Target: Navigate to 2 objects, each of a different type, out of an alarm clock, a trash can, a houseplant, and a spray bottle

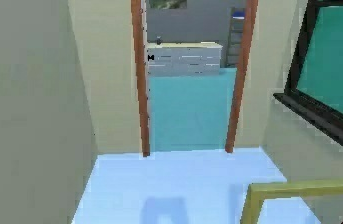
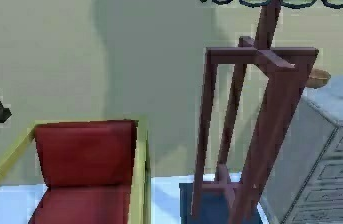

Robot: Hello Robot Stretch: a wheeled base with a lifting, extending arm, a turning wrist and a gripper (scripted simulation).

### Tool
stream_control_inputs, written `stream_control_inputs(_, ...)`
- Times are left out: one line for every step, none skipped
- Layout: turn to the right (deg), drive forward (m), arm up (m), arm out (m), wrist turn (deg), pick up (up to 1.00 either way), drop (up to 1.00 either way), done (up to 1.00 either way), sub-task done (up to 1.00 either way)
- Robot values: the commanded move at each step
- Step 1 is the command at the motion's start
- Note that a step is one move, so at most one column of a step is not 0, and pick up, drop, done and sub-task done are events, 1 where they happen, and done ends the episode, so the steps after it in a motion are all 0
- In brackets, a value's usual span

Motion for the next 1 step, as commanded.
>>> stream_control_inputs(0.0, 0.85, 0.00, 0.00, 0.0, 0.00, 0.00, 0.00, 0.00)
